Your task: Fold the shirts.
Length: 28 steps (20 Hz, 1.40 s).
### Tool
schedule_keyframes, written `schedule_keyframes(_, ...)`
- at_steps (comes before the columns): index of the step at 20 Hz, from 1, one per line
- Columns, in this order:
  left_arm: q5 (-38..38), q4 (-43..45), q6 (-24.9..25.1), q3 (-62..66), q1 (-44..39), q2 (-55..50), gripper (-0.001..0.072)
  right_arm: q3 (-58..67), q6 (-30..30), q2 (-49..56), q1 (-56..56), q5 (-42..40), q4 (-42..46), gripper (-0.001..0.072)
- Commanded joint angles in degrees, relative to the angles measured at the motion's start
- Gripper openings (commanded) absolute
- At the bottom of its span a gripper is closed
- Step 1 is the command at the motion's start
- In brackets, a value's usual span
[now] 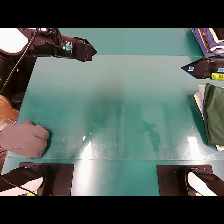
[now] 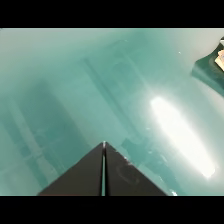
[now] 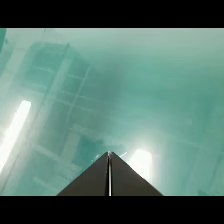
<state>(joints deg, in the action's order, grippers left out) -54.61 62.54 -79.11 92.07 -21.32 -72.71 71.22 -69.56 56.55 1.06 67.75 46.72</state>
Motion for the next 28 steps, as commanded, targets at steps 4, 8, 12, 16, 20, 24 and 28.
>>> schedule_keyframes(4, 0.2, 0.0, 0.0, 0.0, 0.0, 0.0, 0.0026, 0.0, 0.0, 0.0, 0.1, -0.2, 0.0, 0.0017)
schedule_keyframes(8, 0.2, 0.0, 0.0, 0.0, 0.0, 0.0, 0.0026, 0.0, 0.0, 0.0, 0.1, -0.2, 0.0, 0.0017)
schedule_keyframes(12, 0.2, 0.0, 0.0, 0.0, 0.0, 0.0, 0.0027, 0.0, 0.0, 0.0, 0.2, 0.0, -0.2, 0.0018)
schedule_keyframes(16, 4.7, 0.2, 0.0, 0.0, 0.0, 0.0, 0.0026, 0.0, 0.0, 0.0, 0.1, 0.7, -0.2, 0.0017)
schedule_keyframes(20, -6.5, 8.0, -3.9, -1.5, 5.9, 3.6, 0.0025, 0.0, 0.0, 0.0, 0.1, 0.8, -0.1, 0.0017)
schedule_keyframes(24, -11.1, 13.5, -6.9, -16.8, 19.3, 17.4, 0.0025, 0.0, 0.0, 0.0, 0.1, 0.7, -0.2, 0.0017)
schedule_keyframes(28, -15.4, 20.6, -9.4, -33.2, 35.0, 32.7, 0.0026, 0.0, 0.0, 0.0, 0.1, 0.8, -0.2, 0.0017)
